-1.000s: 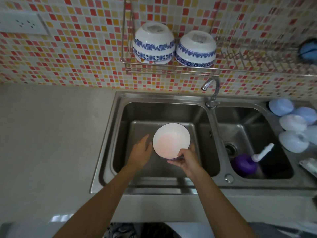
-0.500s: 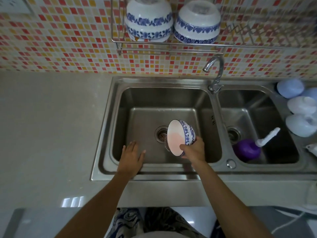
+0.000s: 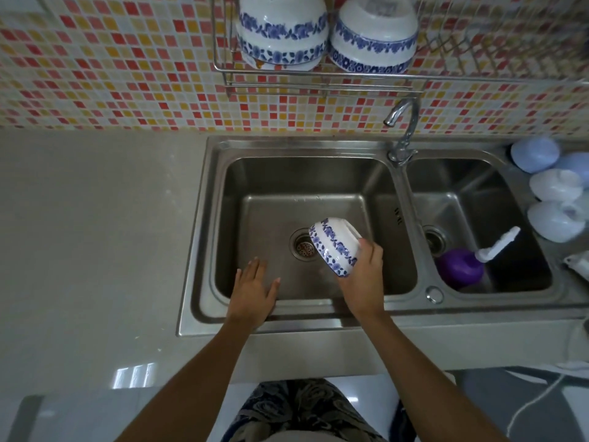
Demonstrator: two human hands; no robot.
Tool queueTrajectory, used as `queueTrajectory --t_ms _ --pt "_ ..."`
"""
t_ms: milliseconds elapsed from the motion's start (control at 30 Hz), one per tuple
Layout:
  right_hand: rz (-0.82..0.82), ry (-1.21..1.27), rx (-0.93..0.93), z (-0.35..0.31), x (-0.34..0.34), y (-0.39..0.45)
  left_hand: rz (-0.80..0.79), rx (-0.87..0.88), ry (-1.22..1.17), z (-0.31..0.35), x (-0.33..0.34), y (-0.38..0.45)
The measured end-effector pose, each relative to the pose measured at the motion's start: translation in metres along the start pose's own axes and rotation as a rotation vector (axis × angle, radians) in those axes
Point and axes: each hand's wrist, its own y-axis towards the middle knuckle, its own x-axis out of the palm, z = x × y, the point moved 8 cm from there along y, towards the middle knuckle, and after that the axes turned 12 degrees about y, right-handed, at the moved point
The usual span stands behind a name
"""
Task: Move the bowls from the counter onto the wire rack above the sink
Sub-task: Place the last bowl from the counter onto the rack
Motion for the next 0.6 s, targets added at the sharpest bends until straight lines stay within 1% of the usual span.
queueTrajectory --t_ms 133,267,367,433,533,600 --pt "0.034 -0.088 -0.047 -0.008 -0.004 -0.010 -0.011 0.025 0.012 0.002 -0.001 -0.001" --pt "0.093 -0.004 0.003 -0.015 -0.015 -0.012 0.019 0.100 0.037 0.011 -0.012 -0.003" --pt "0.194 0.230 0.119 -0.020 -0.038 -0.011 0.069 0.174 0.037 0.021 -0.033 0.000" --pt "0.235 0.428 0.191 -0.025 -0.054 -0.007 0.157 0.206 0.012 0.034 -0.066 0.011" --pt "0.182 0.925 0.341 -0.037 -0.072 0.006 0.339 0.260 -0.016 0.065 -0.143 0.037" --pt "0.102 1.156 0.377 -0.057 -0.090 0.018 0.484 0.306 -0.029 0.090 -0.202 0.052"
